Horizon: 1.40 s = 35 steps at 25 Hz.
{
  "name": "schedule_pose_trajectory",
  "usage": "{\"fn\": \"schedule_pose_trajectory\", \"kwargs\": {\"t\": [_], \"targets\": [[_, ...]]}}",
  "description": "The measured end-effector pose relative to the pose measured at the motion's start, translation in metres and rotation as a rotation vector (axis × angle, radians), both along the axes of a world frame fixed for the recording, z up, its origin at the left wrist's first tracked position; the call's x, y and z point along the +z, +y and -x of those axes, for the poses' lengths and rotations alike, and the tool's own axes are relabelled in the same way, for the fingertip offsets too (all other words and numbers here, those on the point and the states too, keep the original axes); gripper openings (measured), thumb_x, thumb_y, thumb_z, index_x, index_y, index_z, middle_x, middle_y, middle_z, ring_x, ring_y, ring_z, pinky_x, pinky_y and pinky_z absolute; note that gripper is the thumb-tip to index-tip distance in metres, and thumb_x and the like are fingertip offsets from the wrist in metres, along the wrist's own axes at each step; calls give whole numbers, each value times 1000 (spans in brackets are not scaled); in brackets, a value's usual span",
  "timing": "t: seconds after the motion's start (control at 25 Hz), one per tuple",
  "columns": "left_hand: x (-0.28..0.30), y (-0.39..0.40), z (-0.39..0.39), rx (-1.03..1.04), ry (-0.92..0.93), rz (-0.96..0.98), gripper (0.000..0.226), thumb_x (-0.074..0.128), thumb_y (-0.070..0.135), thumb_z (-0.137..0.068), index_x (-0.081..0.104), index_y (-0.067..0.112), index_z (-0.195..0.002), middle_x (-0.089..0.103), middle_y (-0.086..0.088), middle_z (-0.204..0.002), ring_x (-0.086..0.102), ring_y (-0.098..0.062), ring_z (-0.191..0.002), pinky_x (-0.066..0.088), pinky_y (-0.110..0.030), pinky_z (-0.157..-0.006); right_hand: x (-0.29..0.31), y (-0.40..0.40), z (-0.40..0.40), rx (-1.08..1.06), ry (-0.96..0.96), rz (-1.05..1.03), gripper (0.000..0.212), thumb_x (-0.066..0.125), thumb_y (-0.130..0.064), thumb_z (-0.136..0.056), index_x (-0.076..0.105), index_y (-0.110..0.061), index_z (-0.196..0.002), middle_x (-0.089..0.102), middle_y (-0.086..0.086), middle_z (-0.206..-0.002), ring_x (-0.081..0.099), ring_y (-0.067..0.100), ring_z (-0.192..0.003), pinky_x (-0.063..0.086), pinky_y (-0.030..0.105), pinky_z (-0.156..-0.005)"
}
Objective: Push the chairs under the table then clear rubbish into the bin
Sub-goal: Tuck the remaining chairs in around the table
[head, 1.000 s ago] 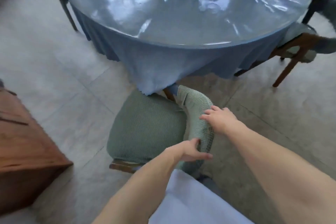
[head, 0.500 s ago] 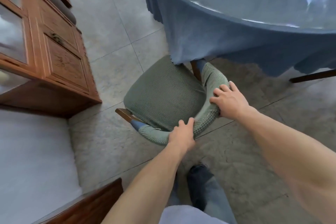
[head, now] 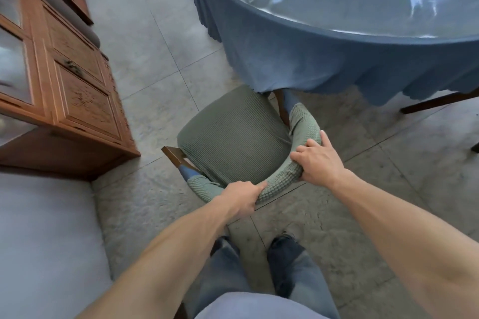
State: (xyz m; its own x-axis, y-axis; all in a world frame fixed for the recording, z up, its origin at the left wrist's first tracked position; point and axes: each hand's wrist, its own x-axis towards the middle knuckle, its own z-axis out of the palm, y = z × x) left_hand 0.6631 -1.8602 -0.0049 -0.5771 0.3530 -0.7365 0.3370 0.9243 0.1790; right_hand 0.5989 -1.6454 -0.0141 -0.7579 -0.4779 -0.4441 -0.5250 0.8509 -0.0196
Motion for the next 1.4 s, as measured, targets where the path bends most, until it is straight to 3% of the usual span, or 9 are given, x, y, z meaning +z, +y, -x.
{"fn": "schedule_pose_trajectory", "kwargs": {"t": [0.2, 0.4, 0.52, 0.64, 0.76, 1.0, 1.12, 1.24, 1.4], "targets": [[-7, -64, 21, -208, 55, 18, 75, 46, 13, -91, 14, 33, -157, 66, -9, -104, 63, -30, -90, 51, -39, -72, -3, -43, -20, -118, -38, 10, 47, 62, -66, -75, 60, -32, -108, 63, -11, -106, 50, 22, -113, 22, 52, -113], [-16, -176, 56, -438, 147, 13, 72, 43, 11, -94, 19, 41, -154, 67, -9, -111, 64, -30, -95, 50, -36, -74, -4, -148, -49, -309, -43, 50, 45, 62, -64, -78, 57, -29, -105, 62, -9, -105, 50, 22, -105, 37, 42, -87], [-21, -264, 87, -537, 216, 24, 69, 44, 12, -96, 24, 49, -151, 67, -1, -121, 65, -27, -103, 53, -37, -75, -2, -235, -57, -409, -94, 116, 46, 56, -65, -82, 56, -28, -108, 60, -7, -106, 50, 23, -105, 39, 41, -81], [-20, -343, 118, -416, 324, 126, 57, 44, 11, -99, 40, 48, -141, 59, 8, -134, 55, -21, -120, 49, -36, -82, 3, -303, -53, -454, -155, 206, 40, 56, -45, -89, 52, -29, -125, 56, -3, -118, 50, 25, -112, 46, 42, -85], [-16, -382, 130, -204, 413, 252, 49, 49, 7, -94, 45, 31, -136, 49, -2, -139, 37, -29, -132, 42, -49, -97, 1, -342, -55, -504, -180, 255, 49, 55, -28, -92, 41, -33, -139, 51, -2, -127, 48, 26, -113, 51, 43, -82], [-16, -406, 117, -286, 473, 87, 48, 50, 11, -96, 37, 23, -140, 40, -13, -147, 26, -35, -142, 38, -52, -104, -6, -386, -40, -570, -104, 70, 31, 57, -30, -92, 47, -24, -121, 49, 5, -115, 47, 30, -105, 42, 39, -68], [-11, -403, 122, -349, 488, 111, 40, 42, 6, -98, 43, 19, -135, 46, -15, -143, 33, -36, -141, 46, -47, -96, -5, -391, -29, -519, -135, -2, 32, 54, -22, -94, 48, -25, -125, 48, 6, -114, 48, 30, -104, 42, 39, -64], [-3, -419, 156, -551, 475, 113, 24, 44, 16, -100, 53, 23, -121, 64, -5, -119, 56, -28, -117, 55, -38, -75, -2, -399, -18, -484, -130, -16, 36, 51, -23, -96, 49, -29, -132, 49, 5, -115, 50, 31, -103, 40, 38, -66], [12, -430, 212, -487, 514, 162, 17, 51, 17, -98, 60, 23, -111, 68, 3, -106, 56, -21, -102, 50, -34, -68, -3, -426, 29, -492, -75, 38, 37, 47, -24, -98, 48, -33, -134, 51, 6, -115, 52, 32, -104, 38, 38, -67]]}}
